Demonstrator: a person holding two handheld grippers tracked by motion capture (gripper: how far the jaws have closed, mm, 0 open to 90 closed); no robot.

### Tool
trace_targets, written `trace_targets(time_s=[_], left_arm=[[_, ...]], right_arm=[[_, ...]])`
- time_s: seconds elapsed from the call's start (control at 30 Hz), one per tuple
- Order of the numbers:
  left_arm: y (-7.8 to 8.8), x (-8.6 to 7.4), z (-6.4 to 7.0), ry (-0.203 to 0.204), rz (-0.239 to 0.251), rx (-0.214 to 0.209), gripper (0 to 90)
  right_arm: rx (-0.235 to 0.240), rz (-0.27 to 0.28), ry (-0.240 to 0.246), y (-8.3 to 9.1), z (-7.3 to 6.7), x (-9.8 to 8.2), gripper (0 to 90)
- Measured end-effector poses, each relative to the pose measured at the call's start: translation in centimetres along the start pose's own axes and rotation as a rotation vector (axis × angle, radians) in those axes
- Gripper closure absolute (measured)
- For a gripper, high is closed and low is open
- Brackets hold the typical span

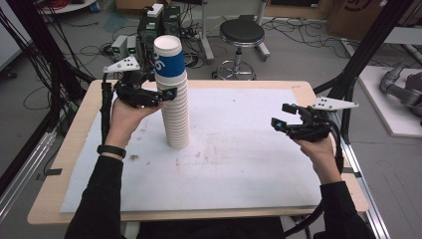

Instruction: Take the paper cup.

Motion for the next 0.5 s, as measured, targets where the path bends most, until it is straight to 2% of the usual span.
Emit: trace_targets(time_s=[0.5], left_arm=[[-0.1, 0.0, -0.2, -0.011, 0.013, -0.019, 11.0]], right_arm=[[0.029, -0.026, 0.015, -1.1, -0.8, -0.1, 18.9]])
Point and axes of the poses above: each handheld gripper's, and its own axes: y roughly backward along the jaws, x roughly out of its top, z roughly to its right, the point moved 5 cm from there along -y, roughly forward along the jaws, and after that the axes turned 6 degrees about -y, right-handed, at the moved point
